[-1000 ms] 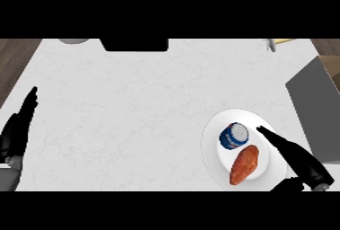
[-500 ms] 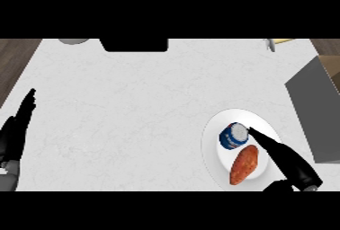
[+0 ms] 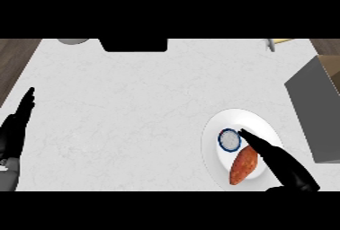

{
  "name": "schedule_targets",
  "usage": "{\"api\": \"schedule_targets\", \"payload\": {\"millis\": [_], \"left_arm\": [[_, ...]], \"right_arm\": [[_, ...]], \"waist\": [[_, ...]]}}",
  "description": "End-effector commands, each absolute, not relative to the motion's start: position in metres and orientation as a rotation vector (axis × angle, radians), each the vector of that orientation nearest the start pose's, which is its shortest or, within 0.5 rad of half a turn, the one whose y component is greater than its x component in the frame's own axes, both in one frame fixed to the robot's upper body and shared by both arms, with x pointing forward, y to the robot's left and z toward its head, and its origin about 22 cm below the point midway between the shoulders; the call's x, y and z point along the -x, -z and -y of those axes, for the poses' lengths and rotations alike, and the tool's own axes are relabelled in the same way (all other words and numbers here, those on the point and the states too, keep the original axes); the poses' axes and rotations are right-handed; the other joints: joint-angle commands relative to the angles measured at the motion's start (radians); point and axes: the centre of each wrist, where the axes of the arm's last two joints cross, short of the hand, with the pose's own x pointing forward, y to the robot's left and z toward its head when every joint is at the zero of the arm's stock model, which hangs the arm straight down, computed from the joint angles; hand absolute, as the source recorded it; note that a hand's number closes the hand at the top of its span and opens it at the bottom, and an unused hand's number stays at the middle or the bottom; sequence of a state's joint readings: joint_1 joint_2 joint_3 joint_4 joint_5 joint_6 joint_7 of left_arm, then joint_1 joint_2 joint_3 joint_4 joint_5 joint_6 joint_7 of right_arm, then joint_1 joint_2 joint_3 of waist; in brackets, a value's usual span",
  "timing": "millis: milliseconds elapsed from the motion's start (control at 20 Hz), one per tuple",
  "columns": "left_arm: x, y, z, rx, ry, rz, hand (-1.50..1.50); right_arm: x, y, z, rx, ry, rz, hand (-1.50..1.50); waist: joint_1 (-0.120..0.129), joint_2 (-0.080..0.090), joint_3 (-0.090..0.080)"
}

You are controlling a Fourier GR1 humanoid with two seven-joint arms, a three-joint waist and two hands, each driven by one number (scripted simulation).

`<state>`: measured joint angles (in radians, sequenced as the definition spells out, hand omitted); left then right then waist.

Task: Pick the sweet potato from the plate and place it in the cardboard box

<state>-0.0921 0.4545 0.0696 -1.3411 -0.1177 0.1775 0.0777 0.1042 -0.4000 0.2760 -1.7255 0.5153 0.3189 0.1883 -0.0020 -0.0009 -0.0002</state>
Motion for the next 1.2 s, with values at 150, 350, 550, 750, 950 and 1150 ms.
{"api": "schedule_targets", "payload": {"millis": [150,350,550,750,950,1150], "left_arm": [[-0.261,-0.007,-0.378,-0.656,0.204,1.369,0.0],[-0.272,-0.002,-0.369,-0.641,0.209,1.373,0.0],[-0.256,-0.015,-0.373,-0.647,0.204,1.362,0.0],[-0.257,-0.016,-0.367,-0.642,0.211,1.369,0.0],[-0.26,-0.028,-0.36,-0.64,0.215,1.358,0.0],[-0.272,-0.02,-0.357,-0.643,0.204,1.36,0.0]], "right_arm": [[-0.207,-0.005,0.225,0.373,-1.122,1.028,-1.5],[-0.22,0.016,0.242,0.366,-1.116,0.991,-1.5],[-0.223,0.014,0.209,0.424,-1.078,1.015,1.5],[-0.228,0.031,0.227,0.605,-1.107,1.133,1.5],[-0.225,0.044,0.213,0.687,-1.084,1.174,1.5],[-0.262,-0.013,0.294,0.747,-1.19,1.269,1.5]], "waist": [[0.002,0.002,0.0],[0.0,0.002,0.0],[0.004,0.0,0.0],[0.007,0.001,0.001],[0.006,0.0,0.001],[-0.001,0.004,0.001]]}}
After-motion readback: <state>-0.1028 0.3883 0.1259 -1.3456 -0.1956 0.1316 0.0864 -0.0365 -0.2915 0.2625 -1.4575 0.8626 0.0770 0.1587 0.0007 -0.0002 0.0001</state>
